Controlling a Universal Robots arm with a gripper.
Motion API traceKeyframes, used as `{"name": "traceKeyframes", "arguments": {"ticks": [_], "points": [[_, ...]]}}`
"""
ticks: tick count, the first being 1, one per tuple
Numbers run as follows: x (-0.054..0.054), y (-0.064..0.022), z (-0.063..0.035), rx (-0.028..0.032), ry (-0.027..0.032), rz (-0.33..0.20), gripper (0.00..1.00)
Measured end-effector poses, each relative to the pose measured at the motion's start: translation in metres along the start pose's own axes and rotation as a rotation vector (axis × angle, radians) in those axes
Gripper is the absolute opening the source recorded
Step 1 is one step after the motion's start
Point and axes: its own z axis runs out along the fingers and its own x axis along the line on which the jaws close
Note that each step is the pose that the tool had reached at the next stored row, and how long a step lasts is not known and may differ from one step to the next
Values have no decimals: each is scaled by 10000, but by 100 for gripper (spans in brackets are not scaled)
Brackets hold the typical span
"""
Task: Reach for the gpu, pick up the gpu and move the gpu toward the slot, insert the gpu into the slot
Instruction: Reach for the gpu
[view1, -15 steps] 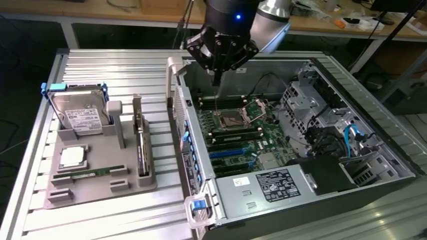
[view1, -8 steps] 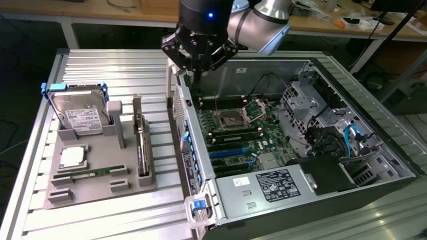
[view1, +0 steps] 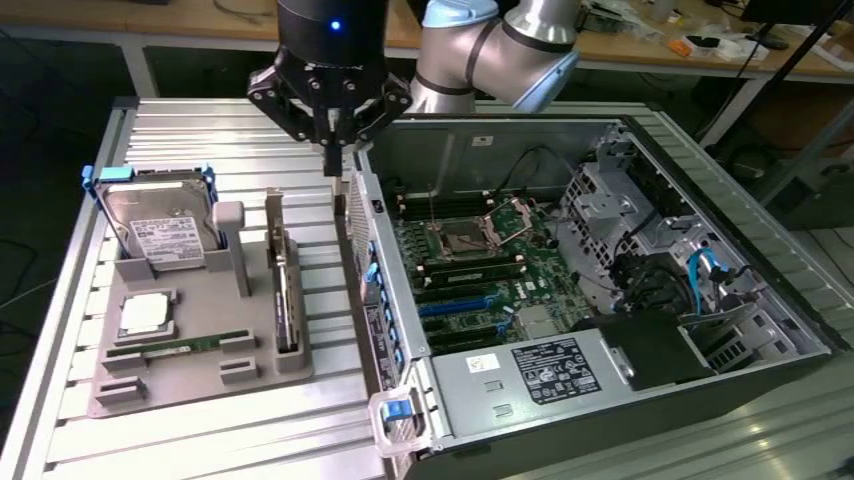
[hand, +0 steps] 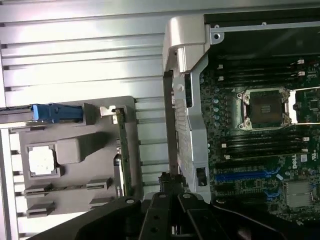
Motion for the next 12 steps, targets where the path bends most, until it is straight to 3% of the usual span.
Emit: {"name": "traceKeyframes", "arguments": {"ticks": [6,12], "points": [[463,-35,-13,0,0,0,11],[684,-53,-18,0,0,0,11]]}}
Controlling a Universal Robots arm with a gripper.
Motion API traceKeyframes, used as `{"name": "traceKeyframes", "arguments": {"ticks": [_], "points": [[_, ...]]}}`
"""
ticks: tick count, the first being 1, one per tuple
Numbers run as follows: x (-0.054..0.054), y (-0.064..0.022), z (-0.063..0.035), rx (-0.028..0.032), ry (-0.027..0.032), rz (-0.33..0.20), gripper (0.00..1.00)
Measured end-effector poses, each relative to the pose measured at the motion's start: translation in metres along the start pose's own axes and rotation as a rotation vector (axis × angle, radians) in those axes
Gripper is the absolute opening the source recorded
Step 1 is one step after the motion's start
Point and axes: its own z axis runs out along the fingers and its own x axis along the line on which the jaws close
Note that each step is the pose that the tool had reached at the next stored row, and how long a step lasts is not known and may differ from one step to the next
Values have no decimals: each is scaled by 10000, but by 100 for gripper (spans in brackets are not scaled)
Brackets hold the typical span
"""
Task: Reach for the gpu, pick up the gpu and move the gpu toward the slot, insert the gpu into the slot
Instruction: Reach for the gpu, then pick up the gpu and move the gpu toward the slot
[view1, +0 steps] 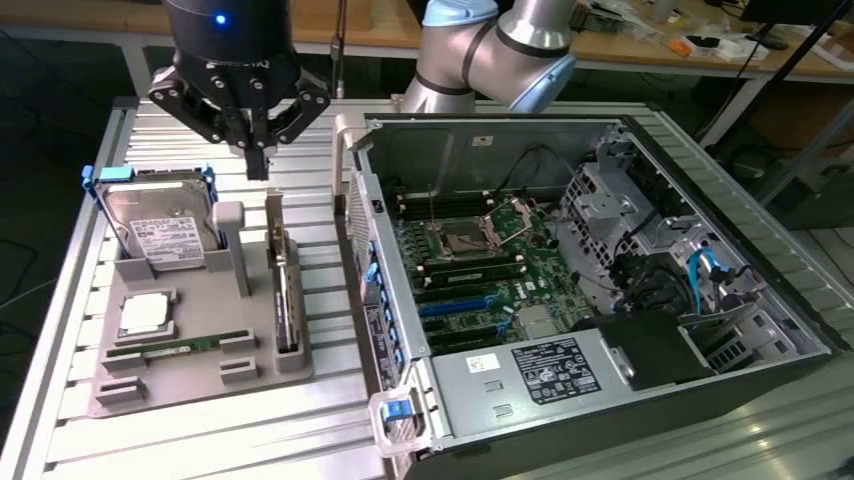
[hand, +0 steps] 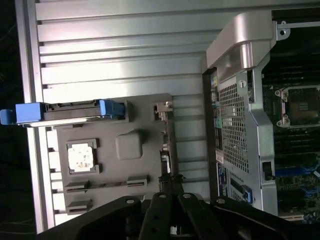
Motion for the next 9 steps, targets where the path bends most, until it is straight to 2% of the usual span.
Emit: {"name": "traceKeyframes", "arguments": {"ticks": [2,9], "points": [[39,-3,0,-1,-1,1,11],[46,-3,-1,0,1,1,11]]}}
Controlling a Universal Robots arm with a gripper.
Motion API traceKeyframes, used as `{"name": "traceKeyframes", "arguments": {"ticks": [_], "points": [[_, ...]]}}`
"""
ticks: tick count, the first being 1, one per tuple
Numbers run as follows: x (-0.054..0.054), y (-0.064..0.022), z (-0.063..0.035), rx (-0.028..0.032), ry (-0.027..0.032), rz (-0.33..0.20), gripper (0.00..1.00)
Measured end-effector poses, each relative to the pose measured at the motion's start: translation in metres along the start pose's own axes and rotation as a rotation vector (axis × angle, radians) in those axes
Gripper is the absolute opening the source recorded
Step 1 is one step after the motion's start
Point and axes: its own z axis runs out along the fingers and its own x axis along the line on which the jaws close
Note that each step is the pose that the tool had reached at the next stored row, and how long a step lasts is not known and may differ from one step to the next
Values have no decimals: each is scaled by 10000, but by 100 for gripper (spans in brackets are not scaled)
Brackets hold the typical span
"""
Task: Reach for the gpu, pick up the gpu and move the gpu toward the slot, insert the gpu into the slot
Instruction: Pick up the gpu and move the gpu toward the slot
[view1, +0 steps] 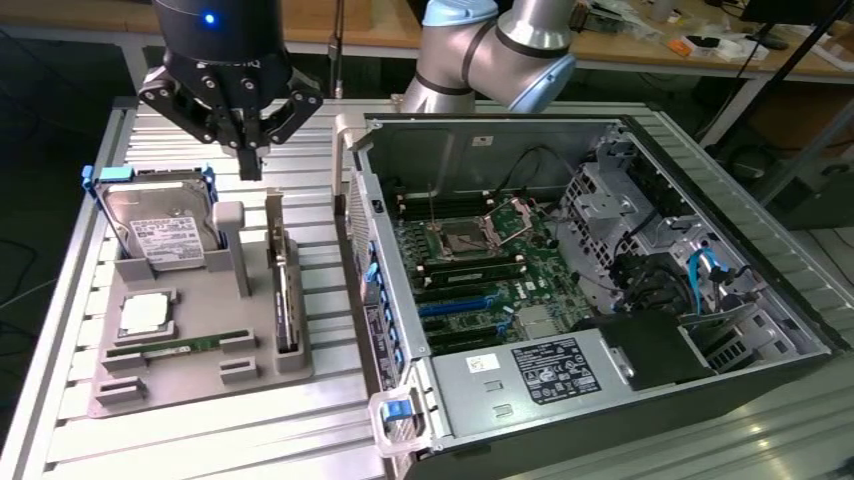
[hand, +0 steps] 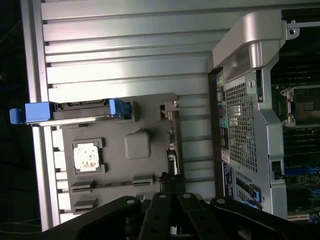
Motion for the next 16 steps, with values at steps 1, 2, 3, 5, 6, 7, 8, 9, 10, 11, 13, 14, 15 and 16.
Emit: {"name": "traceKeyframes", "arguments": {"ticks": [1,2,3,5,6,7,8,9,10,11,13,14,15,16], "points": [[1,0,0,-1,-1,0,11],[1,0,0,0,0,0,11],[2,0,0,-1,-1,0,11],[3,0,0,0,0,0,17],[4,0,0,0,0,0,24],[4,-1,0,0,-1,0,29],[5,0,1,-1,-1,0,36],[5,-1,0,-1,-1,0,42],[8,0,3,38,-3,1,47],[7,-1,9,99,9,-19,54],[5,-2,23,177,60,-120,60],[4,-2,32,202,89,-200,60],[2,-2,41,214,116,-297,60],[-1,-3,55,218,137,-378,60]]}}
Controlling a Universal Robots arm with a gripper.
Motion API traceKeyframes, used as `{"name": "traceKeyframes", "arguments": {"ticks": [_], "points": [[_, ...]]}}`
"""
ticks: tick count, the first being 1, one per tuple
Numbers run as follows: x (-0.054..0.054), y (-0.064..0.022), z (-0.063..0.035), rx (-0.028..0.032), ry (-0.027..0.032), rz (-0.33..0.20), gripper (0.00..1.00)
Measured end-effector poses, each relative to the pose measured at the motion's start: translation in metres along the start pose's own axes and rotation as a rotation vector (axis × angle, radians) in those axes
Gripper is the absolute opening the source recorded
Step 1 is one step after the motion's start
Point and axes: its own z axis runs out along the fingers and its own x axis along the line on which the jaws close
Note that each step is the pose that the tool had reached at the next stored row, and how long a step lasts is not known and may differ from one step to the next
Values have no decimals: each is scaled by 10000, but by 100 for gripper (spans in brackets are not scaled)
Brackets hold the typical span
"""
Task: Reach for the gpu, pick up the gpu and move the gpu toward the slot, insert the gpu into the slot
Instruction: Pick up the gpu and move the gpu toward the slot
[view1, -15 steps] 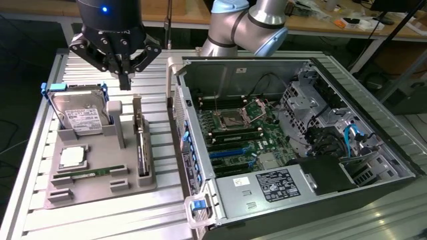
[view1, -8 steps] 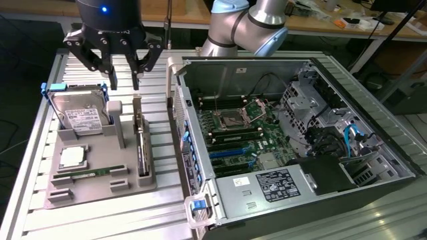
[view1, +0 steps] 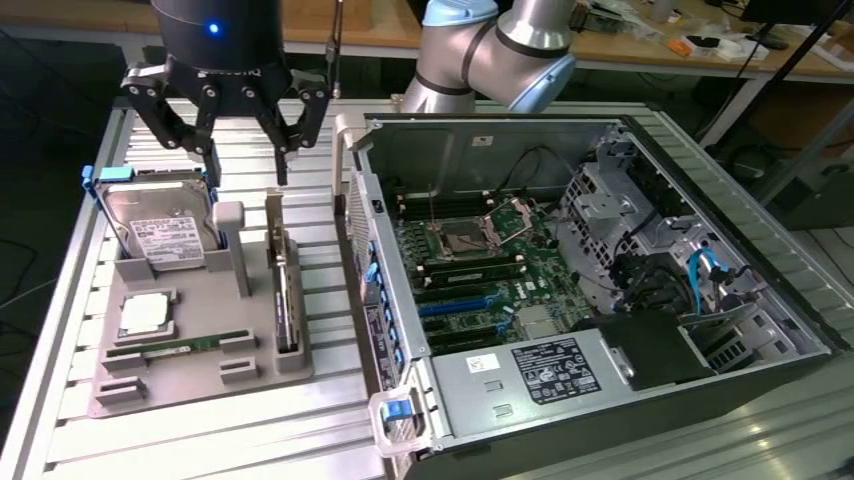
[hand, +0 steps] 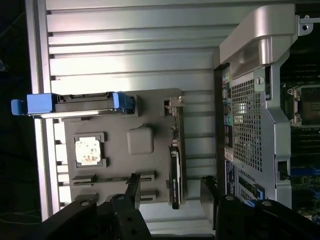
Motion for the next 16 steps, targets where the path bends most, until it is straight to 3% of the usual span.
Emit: {"name": "traceKeyframes", "arguments": {"ticks": [2,6,9,13,16], "points": [[-4,-1,35,2,14,-89,60],[-6,-5,196,1,34,-190,60],[-12,-26,295,5,184,-218,60],[-24,-75,406,5,191,-220,60],[-102,-99,495,5,191,-220,60]]}}
